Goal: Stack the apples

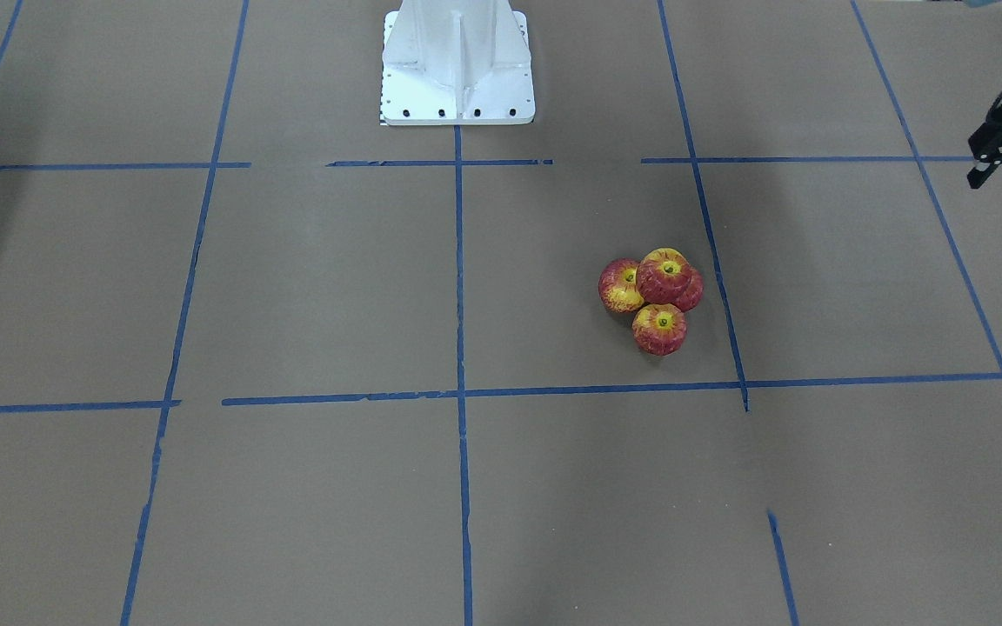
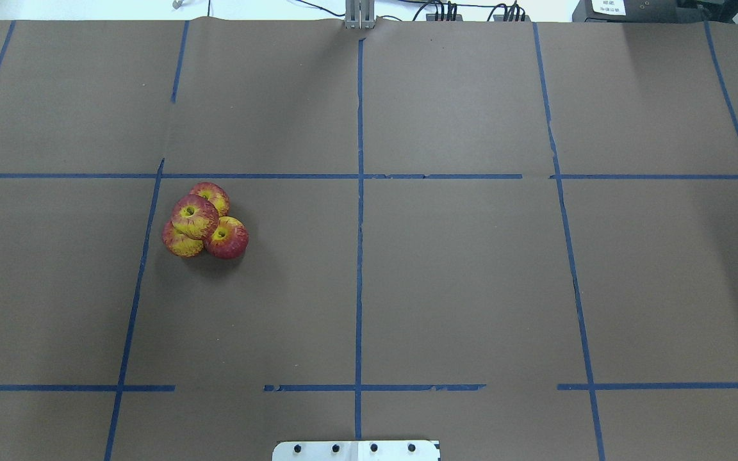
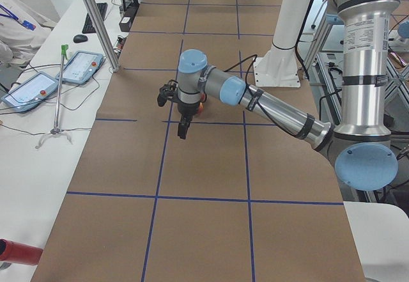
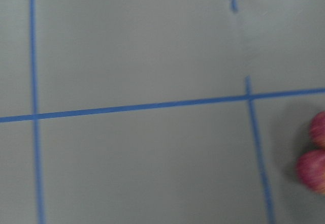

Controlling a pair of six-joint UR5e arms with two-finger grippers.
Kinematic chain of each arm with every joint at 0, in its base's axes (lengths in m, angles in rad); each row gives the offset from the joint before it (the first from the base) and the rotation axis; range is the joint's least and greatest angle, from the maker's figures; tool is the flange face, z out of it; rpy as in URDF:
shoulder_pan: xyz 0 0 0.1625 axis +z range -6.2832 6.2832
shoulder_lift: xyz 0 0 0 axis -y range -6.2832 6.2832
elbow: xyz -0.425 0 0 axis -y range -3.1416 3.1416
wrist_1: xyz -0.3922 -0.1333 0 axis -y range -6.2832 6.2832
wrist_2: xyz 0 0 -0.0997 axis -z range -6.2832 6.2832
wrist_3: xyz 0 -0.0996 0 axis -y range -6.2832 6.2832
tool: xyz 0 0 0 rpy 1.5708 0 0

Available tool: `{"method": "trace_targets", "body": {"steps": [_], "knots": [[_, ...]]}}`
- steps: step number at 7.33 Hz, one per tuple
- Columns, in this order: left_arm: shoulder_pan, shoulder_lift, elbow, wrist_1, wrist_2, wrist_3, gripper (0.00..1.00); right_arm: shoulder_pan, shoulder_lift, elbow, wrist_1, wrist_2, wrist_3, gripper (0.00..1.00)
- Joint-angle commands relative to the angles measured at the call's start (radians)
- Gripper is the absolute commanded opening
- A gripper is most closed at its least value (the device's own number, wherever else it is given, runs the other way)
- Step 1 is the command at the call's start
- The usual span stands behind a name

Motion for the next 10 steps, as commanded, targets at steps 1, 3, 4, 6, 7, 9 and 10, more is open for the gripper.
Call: {"method": "trace_targets", "body": {"steps": [1, 3, 4, 6, 7, 9, 10], "knots": [[-0.217, 0.011, 0.262, -0.009, -0.006, 0.425, 0.99, 0.000, 0.000, 0.000, 0.000, 0.000, 0.000, 1.00], [-0.270, 0.001, 0.316, 0.018, -0.044, 0.488, 0.99, 0.000, 0.000, 0.000, 0.000, 0.000, 0.000, 1.00], [-0.270, 0.000, 0.315, 0.049, -0.063, 0.473, 0.99, 0.000, 0.000, 0.000, 0.000, 0.000, 0.000, 1.00], [-0.270, 0.009, 0.302, 0.040, -0.086, 0.273, 1.00, 0.000, 0.000, 0.000, 0.000, 0.000, 0.000, 1.00], [-0.270, 0.020, 0.302, 0.037, -0.086, 0.276, 1.00, 0.000, 0.000, 0.000, 0.000, 0.000, 0.000, 1.00], [-0.270, 0.020, 0.303, 0.028, -0.088, 0.278, 1.00, 0.000, 0.000, 0.000, 0.000, 0.000, 0.000, 1.00], [-0.270, 0.018, 0.306, 0.028, -0.088, 0.278, 1.00, 0.000, 0.000, 0.000, 0.000, 0.000, 0.000, 1.00]]}}
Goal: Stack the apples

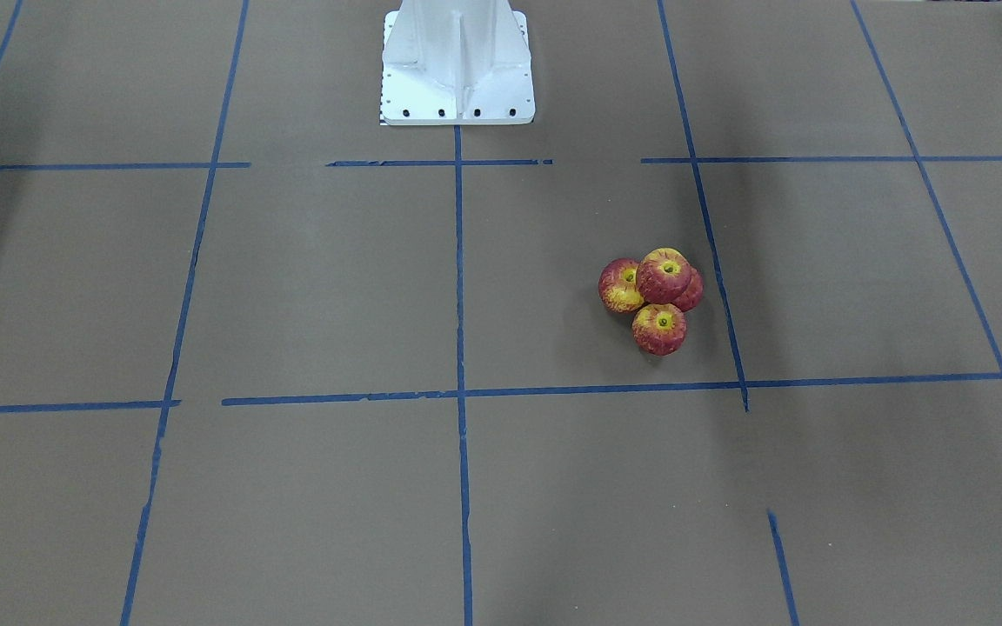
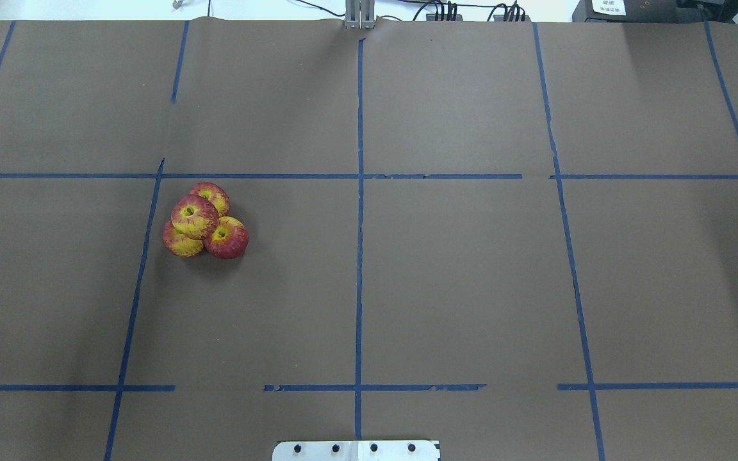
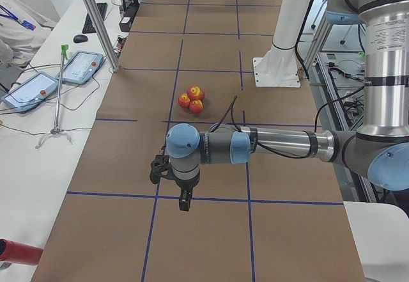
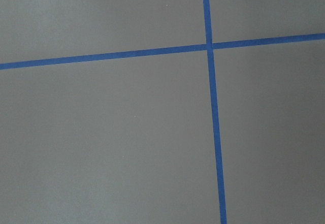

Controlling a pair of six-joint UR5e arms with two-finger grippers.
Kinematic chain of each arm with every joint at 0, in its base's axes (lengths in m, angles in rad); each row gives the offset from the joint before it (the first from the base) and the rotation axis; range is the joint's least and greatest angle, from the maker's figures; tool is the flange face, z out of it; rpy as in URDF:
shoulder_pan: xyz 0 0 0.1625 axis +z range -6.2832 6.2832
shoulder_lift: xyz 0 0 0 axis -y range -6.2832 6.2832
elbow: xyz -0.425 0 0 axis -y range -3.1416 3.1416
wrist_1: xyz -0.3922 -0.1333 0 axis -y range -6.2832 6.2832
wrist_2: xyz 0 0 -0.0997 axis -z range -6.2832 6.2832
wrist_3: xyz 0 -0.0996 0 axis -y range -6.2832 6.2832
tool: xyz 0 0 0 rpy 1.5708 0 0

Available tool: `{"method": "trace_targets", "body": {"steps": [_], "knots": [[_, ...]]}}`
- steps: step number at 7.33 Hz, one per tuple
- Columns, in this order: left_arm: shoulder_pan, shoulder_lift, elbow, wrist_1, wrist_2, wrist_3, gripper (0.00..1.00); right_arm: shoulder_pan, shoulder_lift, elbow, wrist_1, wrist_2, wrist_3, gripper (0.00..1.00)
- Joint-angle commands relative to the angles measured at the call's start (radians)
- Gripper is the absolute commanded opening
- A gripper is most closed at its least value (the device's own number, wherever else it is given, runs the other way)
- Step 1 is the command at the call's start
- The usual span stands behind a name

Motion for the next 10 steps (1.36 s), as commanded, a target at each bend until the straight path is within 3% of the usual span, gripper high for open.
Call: {"method": "trace_targets", "body": {"steps": [1, 10], "knots": [[0.001, 0.000, 0.004, -0.004, -0.001, -0.001, 1.00, 0.000, 0.000, 0.000, 0.000, 0.000, 0.000, 1.00], [0.011, 0.000, 0.024, -0.038, -0.036, -0.008, 1.00, 0.000, 0.000, 0.000, 0.000, 0.000, 0.000, 1.00]]}}
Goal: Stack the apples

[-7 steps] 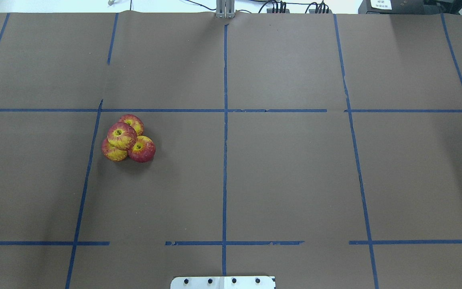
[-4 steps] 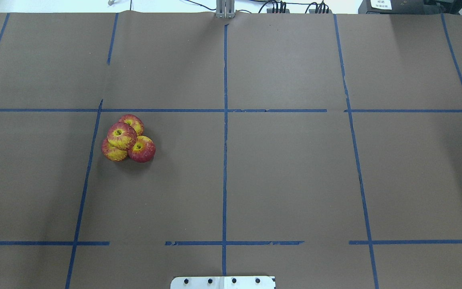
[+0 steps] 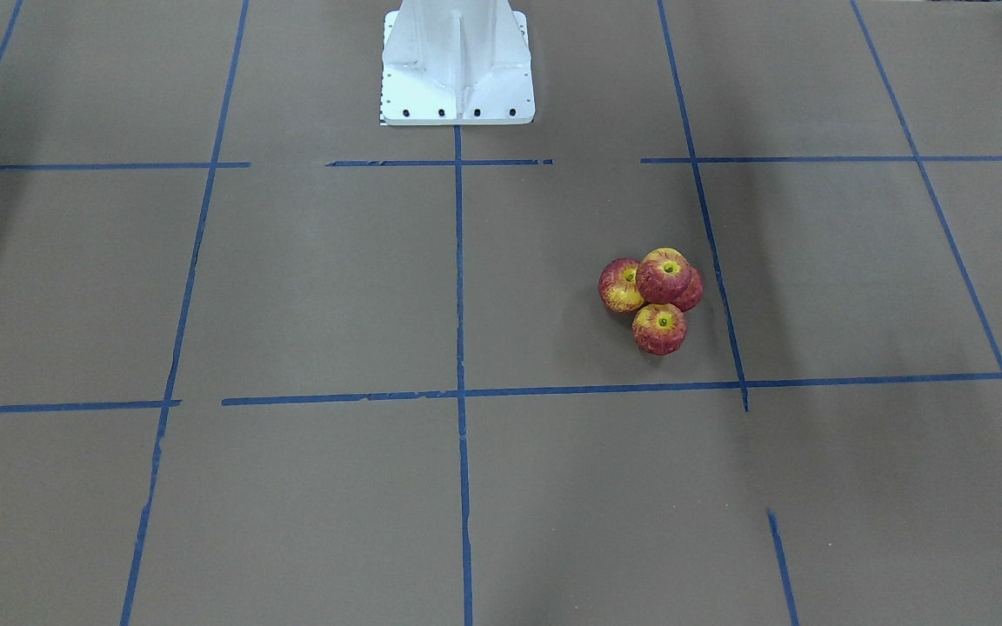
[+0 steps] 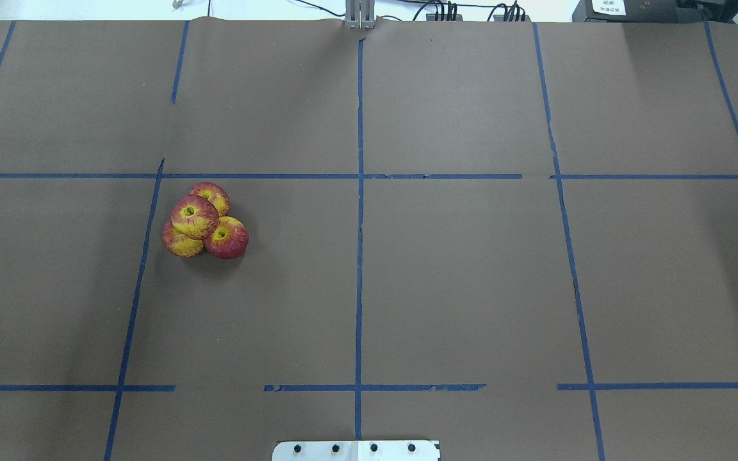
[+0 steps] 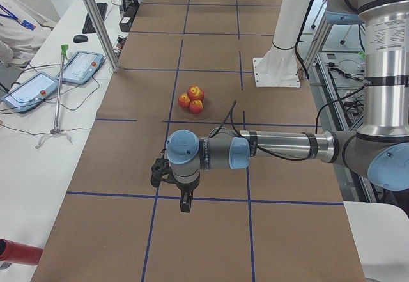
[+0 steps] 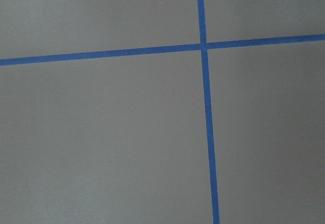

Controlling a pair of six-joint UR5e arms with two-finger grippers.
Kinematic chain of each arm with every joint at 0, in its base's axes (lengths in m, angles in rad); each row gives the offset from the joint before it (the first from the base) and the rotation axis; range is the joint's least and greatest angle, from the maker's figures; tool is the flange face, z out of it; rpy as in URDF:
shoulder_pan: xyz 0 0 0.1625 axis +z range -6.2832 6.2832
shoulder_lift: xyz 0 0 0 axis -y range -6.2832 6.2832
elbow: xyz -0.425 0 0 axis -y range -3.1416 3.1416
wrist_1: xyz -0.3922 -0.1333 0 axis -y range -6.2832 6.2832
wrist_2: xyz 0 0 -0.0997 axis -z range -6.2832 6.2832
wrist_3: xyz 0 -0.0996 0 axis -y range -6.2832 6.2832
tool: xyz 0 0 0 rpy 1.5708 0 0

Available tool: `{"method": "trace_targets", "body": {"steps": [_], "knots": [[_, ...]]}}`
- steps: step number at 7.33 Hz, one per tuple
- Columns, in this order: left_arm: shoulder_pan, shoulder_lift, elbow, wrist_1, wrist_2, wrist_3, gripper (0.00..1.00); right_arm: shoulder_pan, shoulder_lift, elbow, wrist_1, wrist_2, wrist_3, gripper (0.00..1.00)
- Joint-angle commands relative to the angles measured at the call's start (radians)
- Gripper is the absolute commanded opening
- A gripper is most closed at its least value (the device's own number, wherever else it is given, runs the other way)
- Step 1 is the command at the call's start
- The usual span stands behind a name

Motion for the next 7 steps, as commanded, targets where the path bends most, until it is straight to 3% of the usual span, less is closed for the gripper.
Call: {"method": "trace_targets", "body": {"steps": [1, 7], "knots": [[0.000, -0.002, -0.010, -0.025, 0.001, 0.004, 1.00, 0.000, 0.000, 0.000, 0.000, 0.000, 0.000, 1.00], [-0.003, 0.084, -0.064, -0.028, 0.000, 0.051, 1.00, 0.000, 0.000, 0.000, 0.000, 0.000, 0.000, 1.00]]}}
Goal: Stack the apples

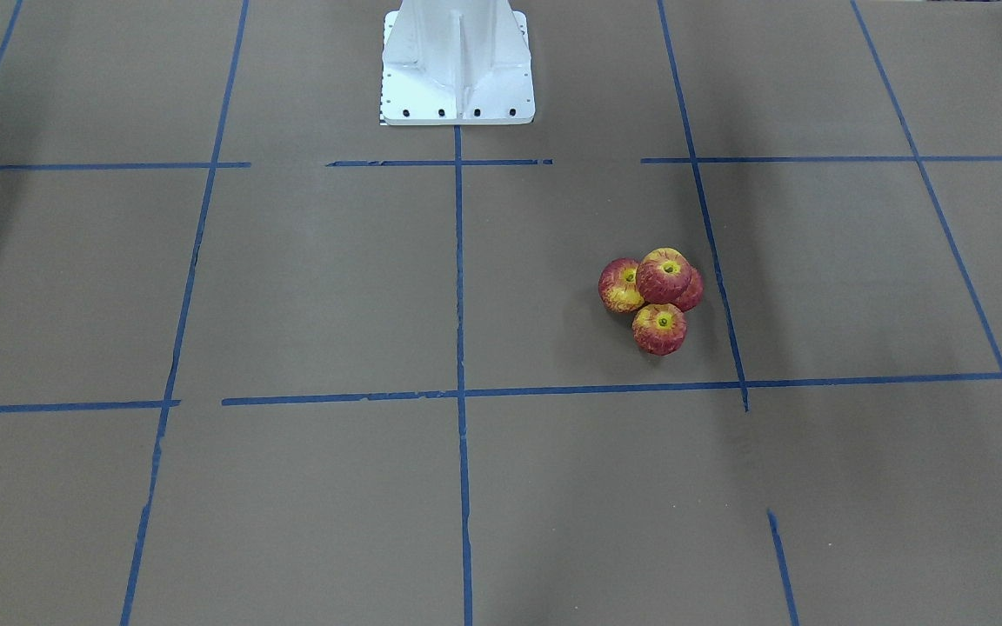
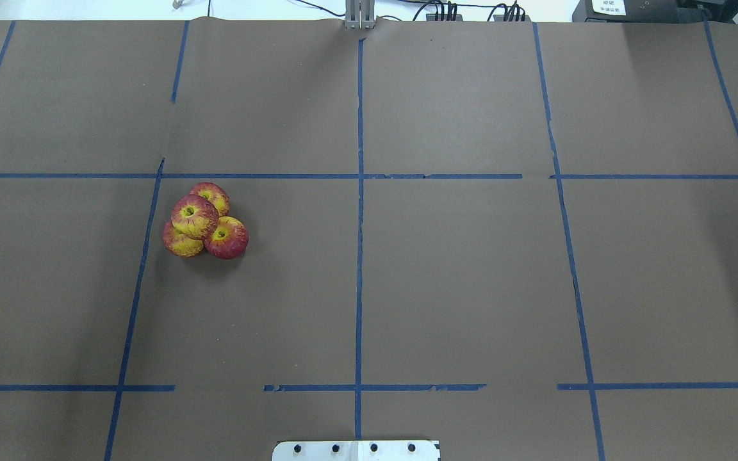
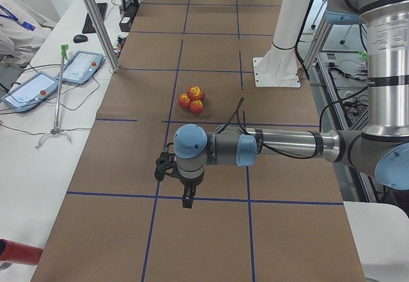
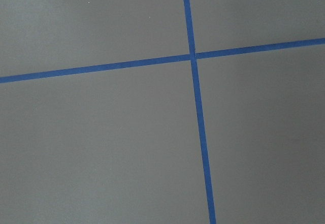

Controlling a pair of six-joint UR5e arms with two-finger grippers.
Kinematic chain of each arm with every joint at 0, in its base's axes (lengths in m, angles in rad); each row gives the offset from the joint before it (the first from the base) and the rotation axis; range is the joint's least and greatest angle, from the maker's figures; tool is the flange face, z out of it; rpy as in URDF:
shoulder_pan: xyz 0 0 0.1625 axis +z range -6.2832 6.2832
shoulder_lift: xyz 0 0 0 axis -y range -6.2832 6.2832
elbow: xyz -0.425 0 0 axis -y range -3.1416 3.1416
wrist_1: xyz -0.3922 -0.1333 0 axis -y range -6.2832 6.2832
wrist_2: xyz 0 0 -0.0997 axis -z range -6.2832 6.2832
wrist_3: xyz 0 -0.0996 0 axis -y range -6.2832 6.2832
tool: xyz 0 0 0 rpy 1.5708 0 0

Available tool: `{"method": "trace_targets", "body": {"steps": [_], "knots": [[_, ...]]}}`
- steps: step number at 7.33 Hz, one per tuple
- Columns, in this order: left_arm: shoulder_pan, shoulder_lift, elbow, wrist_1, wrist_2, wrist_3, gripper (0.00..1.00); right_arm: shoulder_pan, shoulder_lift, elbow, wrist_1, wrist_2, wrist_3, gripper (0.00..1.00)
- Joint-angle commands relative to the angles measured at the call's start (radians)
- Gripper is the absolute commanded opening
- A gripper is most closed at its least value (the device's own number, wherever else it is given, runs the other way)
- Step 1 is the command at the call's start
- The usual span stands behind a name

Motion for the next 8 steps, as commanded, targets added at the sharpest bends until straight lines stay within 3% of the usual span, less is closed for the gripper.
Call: {"method": "trace_targets", "body": {"steps": [1, 8], "knots": [[-0.001, 0.023, 0.001, -0.002, -0.003, 0.094, 1.00, 0.000, 0.000, 0.000, 0.000, 0.000, 0.000, 1.00], [-0.001, -0.020, 0.027, -0.002, -0.003, 0.098, 1.00, 0.000, 0.000, 0.000, 0.000, 0.000, 0.000, 1.00]]}}
